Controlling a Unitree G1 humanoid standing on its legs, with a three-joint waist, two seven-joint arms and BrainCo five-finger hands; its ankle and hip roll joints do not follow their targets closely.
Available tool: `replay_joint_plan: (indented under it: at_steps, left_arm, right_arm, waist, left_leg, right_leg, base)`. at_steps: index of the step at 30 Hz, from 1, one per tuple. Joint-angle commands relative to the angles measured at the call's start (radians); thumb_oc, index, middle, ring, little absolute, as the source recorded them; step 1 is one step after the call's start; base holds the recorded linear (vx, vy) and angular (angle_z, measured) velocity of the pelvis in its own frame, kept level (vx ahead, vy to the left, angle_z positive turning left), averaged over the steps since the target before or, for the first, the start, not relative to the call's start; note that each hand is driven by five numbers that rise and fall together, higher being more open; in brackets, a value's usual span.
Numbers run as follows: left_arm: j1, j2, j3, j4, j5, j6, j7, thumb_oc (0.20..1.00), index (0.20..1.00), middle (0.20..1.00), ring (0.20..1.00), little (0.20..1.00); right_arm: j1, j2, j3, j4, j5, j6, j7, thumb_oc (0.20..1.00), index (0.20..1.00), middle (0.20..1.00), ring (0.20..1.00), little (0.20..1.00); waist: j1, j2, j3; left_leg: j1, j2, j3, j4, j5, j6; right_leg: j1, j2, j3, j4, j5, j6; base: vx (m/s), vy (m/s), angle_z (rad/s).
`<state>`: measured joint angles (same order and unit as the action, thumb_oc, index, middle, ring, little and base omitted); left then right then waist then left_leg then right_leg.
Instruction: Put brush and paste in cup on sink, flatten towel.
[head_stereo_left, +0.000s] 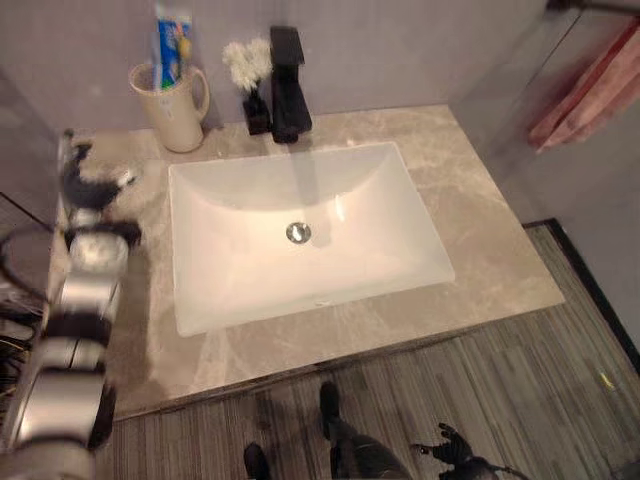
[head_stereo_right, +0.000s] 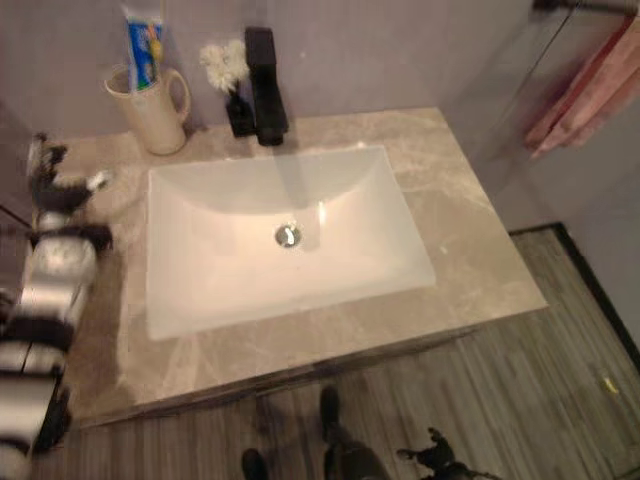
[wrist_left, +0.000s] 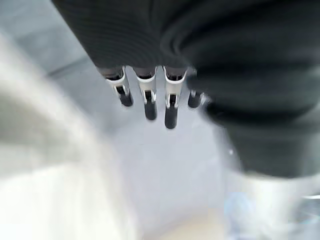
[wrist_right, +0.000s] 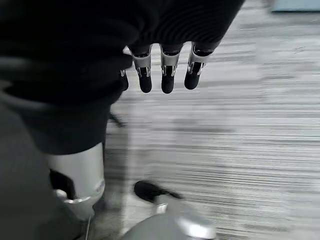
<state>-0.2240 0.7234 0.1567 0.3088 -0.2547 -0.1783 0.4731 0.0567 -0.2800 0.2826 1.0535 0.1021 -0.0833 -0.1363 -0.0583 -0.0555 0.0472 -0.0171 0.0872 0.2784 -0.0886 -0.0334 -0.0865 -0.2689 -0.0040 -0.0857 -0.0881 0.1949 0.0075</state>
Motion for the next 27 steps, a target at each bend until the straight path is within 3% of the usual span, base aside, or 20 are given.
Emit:
replay_joint_plan:
  at_steps: [1,4,6,10,11,13,15,16,18,21,22,23,25,27]
  left_arm:
    - [0.126,-0.033,0.18,0.046,0.062,-0.03,0.043,1.0,1.0,1.0,1.0,1.0]
    - [0.257,-0.076,0.266,0.067,0.078,-0.026,0.032,1.0,1.0,1.0,1.0,1.0]
    - [0.34,-0.103,0.306,0.096,0.115,-0.016,0.043,1.0,1.0,1.0,1.0,1.0]
    - [0.456,-0.168,0.336,0.265,0.084,0.009,0.011,1.0,1.0,1.0,1.0,1.0]
    - [0.459,-0.198,0.309,0.46,0.04,0.03,-0.02,1.0,1.0,1.0,1.0,1.0]
    - [0.439,-0.243,0.186,0.74,0.049,0.108,-0.186,1.0,1.0,1.0,1.0,1.0]
    - [0.412,-0.264,0.155,0.851,0.056,0.113,-0.205,1.0,1.0,1.0,1.0,1.0]
    - [0.355,-0.325,-0.013,1.105,0.197,0.159,-0.325,1.0,1.0,1.0,1.0,1.0]
    - [0.338,-0.344,-0.029,1.118,0.198,0.164,-0.346,1.0,1.0,1.0,1.0,1.0]
    - [0.295,-0.424,-0.231,1.099,0.379,0.147,-0.408,1.0,1.0,1.0,1.0,1.0]
    - [0.288,-0.444,-0.281,1.069,0.395,0.141,-0.403,1.0,1.0,1.0,1.0,1.0]
    - [0.259,-0.464,-0.345,1.01,0.403,0.14,-0.406,1.0,1.0,1.0,1.0,1.0]
    - [0.26,-0.465,-0.357,0.993,0.397,0.136,-0.413,1.0,1.0,1.0,1.0,1.0]
    - [0.258,-0.469,-0.381,0.962,0.385,0.128,-0.408,1.0,1.0,1.0,1.0,1.0]
  right_arm:
    - [0.034,-0.039,-0.05,0.026,-0.038,0.003,0.029,1.0,1.0,1.0,1.0,1.0]
    - [0.046,-0.064,-0.083,0.013,-0.034,-0.001,0.037,1.0,1.0,1.0,1.0,1.0]
    - [0.061,-0.083,-0.101,-0.024,-0.028,-0.008,0.043,1.0,1.0,1.0,1.0,1.0]
    - [0.074,-0.115,-0.131,-0.026,-0.008,-0.012,0.045,1.0,1.0,1.0,1.0,1.0]
    - [0.068,-0.122,-0.133,-0.029,-0.004,-0.008,0.049,1.0,1.0,1.0,1.0,1.0]
    - [0.06,-0.141,-0.16,-0.019,0.002,0.002,0.059,1.0,1.0,1.0,1.0,1.0]
    - [0.054,-0.136,-0.175,-0.007,0.008,0.003,0.059,1.0,1.0,1.0,1.0,1.0]
    - [-0.003,-0.153,-0.187,0.004,0.018,0.007,0.06,1.0,1.0,1.0,1.0,1.0]
    - [-0.013,-0.152,-0.186,-0.005,0.014,0.008,0.065,1.0,1.0,1.0,1.0,1.0]
    - [-0.052,-0.146,-0.188,-0.048,0.009,0.011,0.046,1.0,1.0,1.0,1.0,1.0]
    - [-0.068,-0.14,-0.185,-0.043,0.012,0.013,0.036,1.0,1.0,1.0,1.0,1.0]
    - [-0.085,-0.121,-0.161,-0.057,0.007,0.01,0.022,1.0,1.0,1.0,1.0,1.0]
    - [-0.077,-0.114,-0.157,-0.056,0.008,0.01,0.021,1.0,1.0,1.0,1.0,1.0]
    - [-0.045,-0.101,-0.148,-0.041,0.011,0.004,0.027,1.0,1.0,1.0,1.0,1.0]
  waist:
    - [0.03,-0.006,-0.004]
    - [0.048,-0.01,0.005]
    - [0.063,-0.017,0.015]
    - [0.109,-0.017,0.025]
    - [0.11,-0.015,0.018]
    - [0.083,0.004,0.013]
    - [0.073,0.008,0.01]
    - [0.034,0.028,0.024]
    - [0.028,0.03,0.027]
    - [-0.001,0.037,0.053]
    - [0.004,0.043,0.067]
    - [0.032,0.065,0.09]
    - [0.027,0.065,0.09]
    - [0.023,0.063,0.08]
  left_leg:
    - [-0.047,0.007,-0.099,0.001,0.103,0.012]
    - [-0.017,-0.008,-0.11,0.072,0.072,0.029]
    - [-0.026,-0.028,-0.158,0.148,0.035,0.04]
    - [-0.039,-0.109,-0.428,0.249,-0.001,0.047]
    - [-0.04,-0.13,-0.492,0.265,-0.008,0.055]
    - [-0.006,-0.127,-0.454,0.221,-0.04,0.071]
    - [0.0,-0.138,-0.441,0.208,-0.04,0.077]
    - [0.008,-0.179,-0.397,0.205,-0.052,0.102]
    - [0.006,-0.187,-0.373,0.194,-0.049,0.109]
    - [0.01,-0.19,-0.284,0.166,-0.05,0.116]
    - [0.011,-0.178,-0.251,0.167,-0.053,0.116]
    - [0.0,-0.147,-0.185,0.156,-0.036,0.115]
    - [0.002,-0.144,-0.167,0.142,-0.023,0.118]
    - [0.014,-0.129,-0.104,0.103,-0.001,0.122]
  right_leg:
    - [0.158,-0.041,-0.011,0.002,-0.093,0.096]
    - [0.207,-0.042,-0.007,0.031,-0.116,0.085]
    - [0.234,-0.044,0.002,0.034,-0.121,0.08]
    - [0.25,-0.042,0.06,0.047,-0.123,0.076]
    - [0.234,-0.043,0.096,0.062,-0.117,0.081]
    - [0.221,-0.053,0.112,0.081,-0.11,0.095]
    - [0.205,-0.066,0.122,0.089,-0.1,0.104]
    - [0.148,-0.099,0.175,0.105,-0.052,0.132]
    - [0.12,-0.108,0.19,0.105,-0.032,0.139]
    - [0.054,-0.136,0.202,0.088,0.038,0.166]
    - [0.035,-0.147,0.139,0.099,0.026,0.165]
    - [0.031,-0.196,-0.097,0.199,-0.057,0.138]
    - [0.046,-0.187,-0.11,0.253,-0.084,0.132]
    - [0.094,-0.141,-0.107,0.291,-0.133,0.124]
  base:
    - [0.04,-0.001,0.03]
    - [0.0,0.006,0.15]
    - [-0.04,0.027,0.12]
    - [-0.08,0.1,-0.19]
    - [-0.1,0.217,-1.05]
    - [-0.13,0.301,-0.98]
    - [-0.18,0.34,-0.85]
    - [-0.22,0.344,-0.29]
    - [-0.24,0.301,-0.51]
    - [-0.29,0.212,-0.82]
    - [-0.46,0.204,-0.95]
    - [-0.37,0.166,-1.23]
    - [-0.24,0.098,-1.93]
    - [-0.21,0.007,-1.04]
